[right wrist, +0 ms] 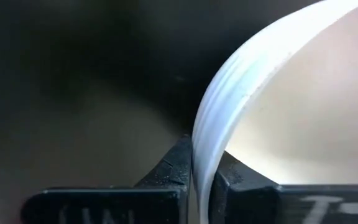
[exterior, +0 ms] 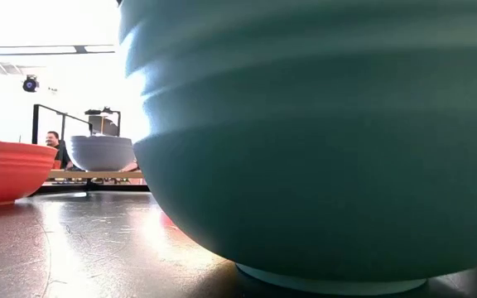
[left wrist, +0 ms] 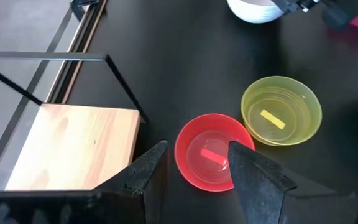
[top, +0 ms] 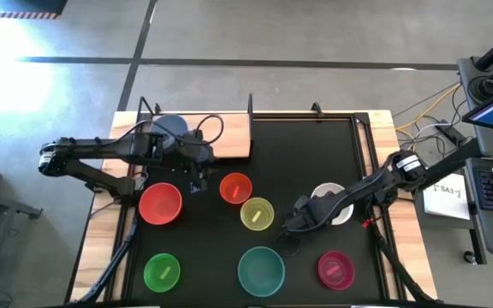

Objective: Place and stack bowls onto a shelf
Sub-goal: Stack the white bowl on top of the blue bowl on the shelf

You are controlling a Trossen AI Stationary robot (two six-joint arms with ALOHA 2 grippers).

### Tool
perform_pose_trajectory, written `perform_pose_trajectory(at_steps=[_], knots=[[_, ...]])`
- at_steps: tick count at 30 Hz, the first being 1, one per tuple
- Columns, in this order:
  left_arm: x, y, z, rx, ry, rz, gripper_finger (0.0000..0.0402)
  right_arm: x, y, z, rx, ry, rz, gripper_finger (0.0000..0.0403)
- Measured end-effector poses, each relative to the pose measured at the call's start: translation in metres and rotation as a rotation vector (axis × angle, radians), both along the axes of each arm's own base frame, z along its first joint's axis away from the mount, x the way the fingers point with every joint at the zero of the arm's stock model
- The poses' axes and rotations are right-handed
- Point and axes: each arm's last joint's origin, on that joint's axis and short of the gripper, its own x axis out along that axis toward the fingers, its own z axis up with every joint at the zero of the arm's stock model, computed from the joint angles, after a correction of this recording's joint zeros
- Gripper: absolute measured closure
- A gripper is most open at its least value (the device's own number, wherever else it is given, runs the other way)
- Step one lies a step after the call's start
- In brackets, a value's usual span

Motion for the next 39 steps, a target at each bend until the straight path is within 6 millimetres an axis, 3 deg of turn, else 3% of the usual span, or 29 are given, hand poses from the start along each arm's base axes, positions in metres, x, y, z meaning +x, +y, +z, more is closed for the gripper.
perform_pose_trajectory(at_steps=[7, 20, 28, 39], knots=[[0.005, -0.014, -0.007, -0.081, 0.010, -0.142, 0.0253, 0.008, 0.012, 0.026, 0.206, -0.107, 0.259, 0.0394], [0.039, -0.057, -0.032, -0.089, -0.155, -0.638, 0.0253, 0.048, 0.036, 0.094, 0.534, -0.803, 0.840, 0.0394], [0.052, -0.091, -0.040, -0.016, -0.246, -0.890, 0.0253, 0.059, 0.037, 0.100, 0.567, -0.990, 1.178, 0.0394], [0.071, -0.116, -0.046, 0.067, -0.393, -0.999, 0.0253, 0.067, 0.030, 0.106, 0.404, -1.141, 1.479, 0.0394]])
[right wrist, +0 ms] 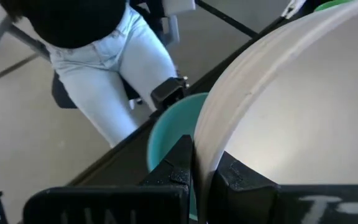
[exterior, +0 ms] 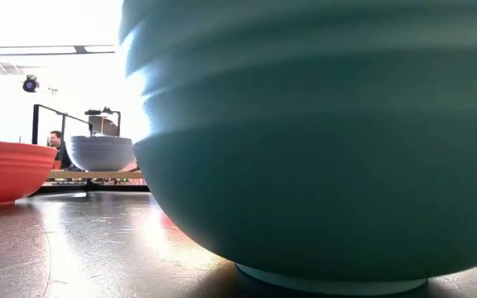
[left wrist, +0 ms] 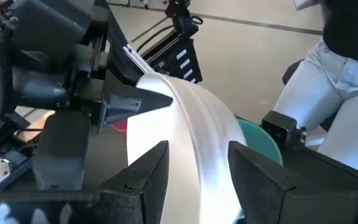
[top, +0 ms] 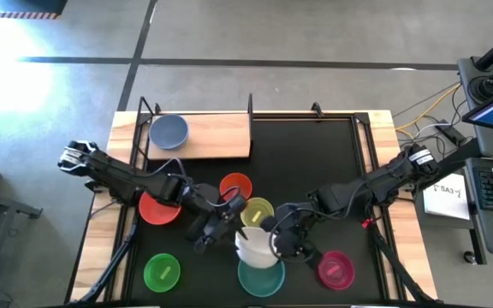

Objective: Place and stack bowls onto a shelf
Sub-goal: Stack the white bowl on top of the blue bowl on the shelf

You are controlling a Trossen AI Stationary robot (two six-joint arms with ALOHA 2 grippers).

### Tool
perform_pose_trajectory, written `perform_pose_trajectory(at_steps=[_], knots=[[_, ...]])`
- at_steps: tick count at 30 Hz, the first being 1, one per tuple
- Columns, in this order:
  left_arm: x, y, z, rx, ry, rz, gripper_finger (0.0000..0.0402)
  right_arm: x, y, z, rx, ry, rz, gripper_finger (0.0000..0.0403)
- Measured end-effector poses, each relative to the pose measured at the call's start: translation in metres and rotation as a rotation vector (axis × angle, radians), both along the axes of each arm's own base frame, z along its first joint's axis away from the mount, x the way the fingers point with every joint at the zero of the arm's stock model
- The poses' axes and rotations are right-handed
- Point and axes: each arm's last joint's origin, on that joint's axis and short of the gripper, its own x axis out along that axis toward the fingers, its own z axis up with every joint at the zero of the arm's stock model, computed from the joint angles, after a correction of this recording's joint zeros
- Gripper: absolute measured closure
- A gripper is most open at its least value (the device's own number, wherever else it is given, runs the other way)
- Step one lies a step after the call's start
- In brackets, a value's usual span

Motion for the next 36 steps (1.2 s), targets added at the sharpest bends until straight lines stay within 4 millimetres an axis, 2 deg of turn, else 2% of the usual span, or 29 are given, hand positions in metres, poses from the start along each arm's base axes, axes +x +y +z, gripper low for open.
perform_pose_trajectory(at_steps=[9, 16, 19, 26, 30, 36], knots=[[0.006, -0.006, -0.010, -0.140, 0.093, -0.133, 0.0253, 0.005, -0.013, 0.001, -0.014, -0.037, -0.008, 0.0394], [0.013, -0.009, -0.019, -0.232, 0.191, -0.112, 0.0259, 0.006, -0.015, 0.001, -0.052, -0.090, 0.018, 0.0394], [0.015, -0.009, -0.019, -0.245, 0.201, -0.103, 0.0286, 0.007, -0.015, 0.001, -0.053, -0.092, 0.018, 0.0394], [0.017, -0.001, -0.020, -0.281, 0.247, -0.072, 0.0388, 0.008, -0.014, 0.003, -0.008, -0.066, -0.024, 0.0394], [0.017, 0.001, -0.021, -0.298, 0.277, -0.068, 0.0388, 0.009, -0.014, 0.005, 0.035, -0.038, -0.074, 0.0380], [0.019, 0.001, -0.028, -0.293, 0.311, -0.056, 0.0398, 0.009, -0.020, 0.009, 0.087, 0.019, -0.138, 0.0324]])
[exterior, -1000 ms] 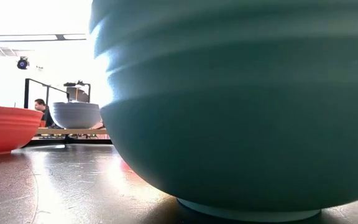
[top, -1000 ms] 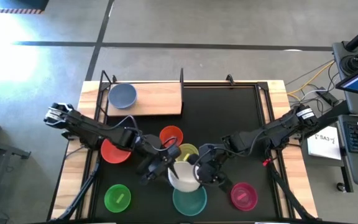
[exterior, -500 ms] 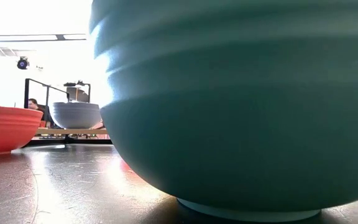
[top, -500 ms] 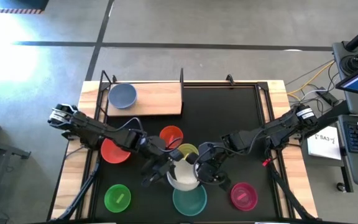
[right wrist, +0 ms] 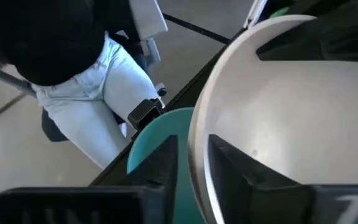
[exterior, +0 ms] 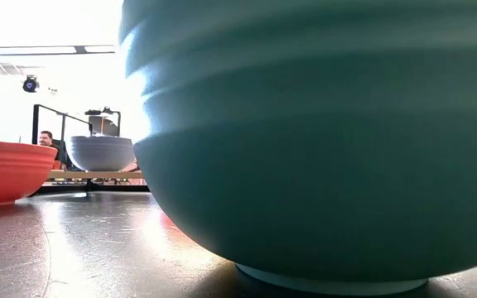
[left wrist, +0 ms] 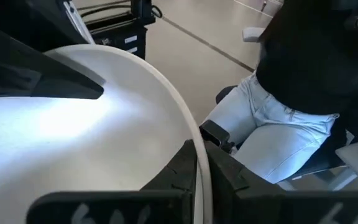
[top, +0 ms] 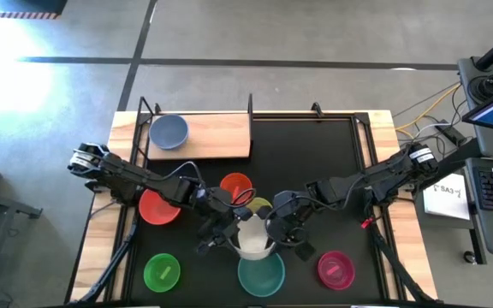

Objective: Place and stack bowls onto a shelf
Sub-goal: Stack the white bowl on top of the blue bowl on the shelf

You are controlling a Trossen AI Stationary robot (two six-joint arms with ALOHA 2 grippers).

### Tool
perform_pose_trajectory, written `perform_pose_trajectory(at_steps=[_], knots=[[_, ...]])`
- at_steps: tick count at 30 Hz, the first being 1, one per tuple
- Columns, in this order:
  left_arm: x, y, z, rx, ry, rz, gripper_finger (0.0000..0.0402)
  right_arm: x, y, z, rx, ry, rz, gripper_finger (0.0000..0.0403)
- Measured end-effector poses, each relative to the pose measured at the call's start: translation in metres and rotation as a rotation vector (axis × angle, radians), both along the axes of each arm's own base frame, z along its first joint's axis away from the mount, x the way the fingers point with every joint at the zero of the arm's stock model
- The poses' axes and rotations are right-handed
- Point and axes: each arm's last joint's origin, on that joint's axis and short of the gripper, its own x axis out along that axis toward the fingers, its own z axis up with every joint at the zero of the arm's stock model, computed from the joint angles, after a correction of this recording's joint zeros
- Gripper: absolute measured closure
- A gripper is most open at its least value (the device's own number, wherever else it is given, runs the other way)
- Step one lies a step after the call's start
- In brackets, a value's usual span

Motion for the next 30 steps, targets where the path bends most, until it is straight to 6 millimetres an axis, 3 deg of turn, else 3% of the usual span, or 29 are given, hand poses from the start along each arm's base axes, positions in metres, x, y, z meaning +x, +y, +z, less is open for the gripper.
perform_pose_trajectory(at_steps=[7, 13, 20, 25, 30], knots=[[0.002, 0.002, -0.010, 0.021, 0.062, 0.017, 0.0400, -0.003, -0.017, 0.004, 0.056, 0.107, -0.113, 0.0246], [0.000, 0.008, -0.017, 0.111, 0.125, 0.147, 0.0400, -0.011, -0.039, 0.006, 0.087, 0.266, -0.257, 0.0199], [-0.003, 0.027, -0.014, 0.202, 0.214, 0.289, 0.0400, -0.032, -0.065, 0.017, 0.045, 0.371, -0.490, 0.0186], [-0.008, 0.042, -0.004, 0.367, 0.308, 0.456, 0.0399, -0.047, -0.077, 0.028, 0.006, 0.371, -0.580, 0.0186], [-0.025, 0.055, -0.003, 0.554, 0.458, 0.580, 0.0398, -0.055, -0.083, 0.033, -0.049, 0.351, -0.679, 0.0186]])
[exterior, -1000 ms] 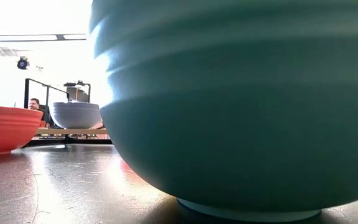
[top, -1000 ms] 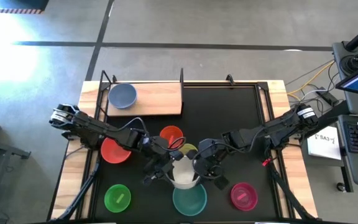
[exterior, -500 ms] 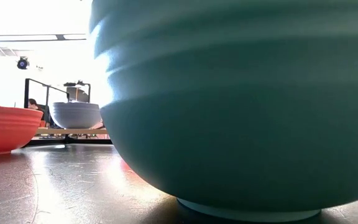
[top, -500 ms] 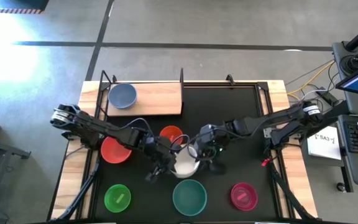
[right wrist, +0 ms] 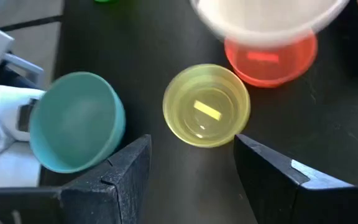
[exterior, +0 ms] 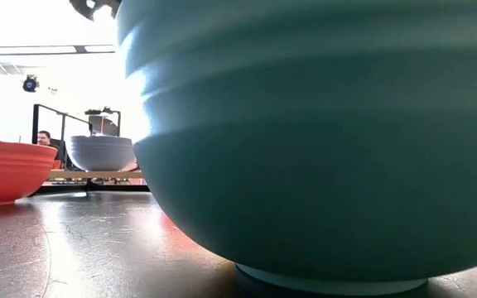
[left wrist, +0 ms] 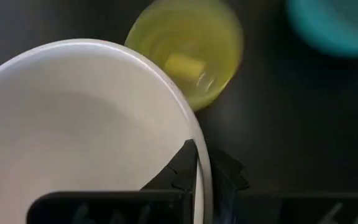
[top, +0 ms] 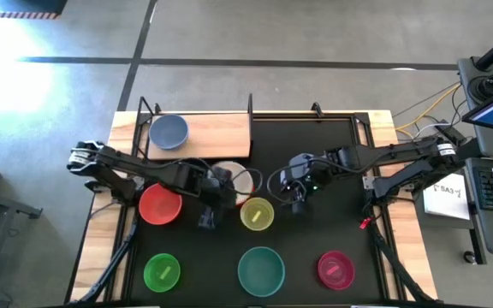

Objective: Place and stack bowls onto a shelf
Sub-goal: Stack the white bowl on top of the blue bowl on the shelf

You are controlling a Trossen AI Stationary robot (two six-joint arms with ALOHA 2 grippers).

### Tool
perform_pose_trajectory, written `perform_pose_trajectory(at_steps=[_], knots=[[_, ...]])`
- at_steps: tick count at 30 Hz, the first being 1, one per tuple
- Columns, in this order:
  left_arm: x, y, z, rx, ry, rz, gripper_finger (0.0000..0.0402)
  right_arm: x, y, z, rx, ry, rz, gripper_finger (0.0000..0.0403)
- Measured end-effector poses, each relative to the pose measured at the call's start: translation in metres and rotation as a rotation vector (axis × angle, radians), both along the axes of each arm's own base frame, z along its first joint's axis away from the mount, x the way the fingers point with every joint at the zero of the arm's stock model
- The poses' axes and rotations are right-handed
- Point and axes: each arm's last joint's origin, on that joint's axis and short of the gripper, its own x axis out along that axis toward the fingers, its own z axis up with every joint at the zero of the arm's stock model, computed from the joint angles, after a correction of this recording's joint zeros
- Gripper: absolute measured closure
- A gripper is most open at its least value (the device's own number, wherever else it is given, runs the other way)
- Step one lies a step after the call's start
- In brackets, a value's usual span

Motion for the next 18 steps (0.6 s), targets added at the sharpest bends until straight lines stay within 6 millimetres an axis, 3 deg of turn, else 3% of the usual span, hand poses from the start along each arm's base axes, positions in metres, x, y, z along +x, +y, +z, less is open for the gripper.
perform_pose_trajectory(at_steps=[5, 12, 18], knots=[[-0.027, 0.018, 0.007, 0.110, 0.031, 0.204, 0.0398, 0.000, 0.000, -0.004, -0.002, 0.039, -0.014, 0.0186], [-0.071, 0.046, 0.036, 0.186, -0.131, 0.459, 0.0398, 0.009, 0.000, -0.021, -0.010, 0.122, -0.016, 0.0186], [-0.115, 0.079, 0.044, 0.307, -0.224, 0.779, 0.0398, 0.013, 0.001, -0.037, 0.031, 0.249, -0.083, 0.0186]])
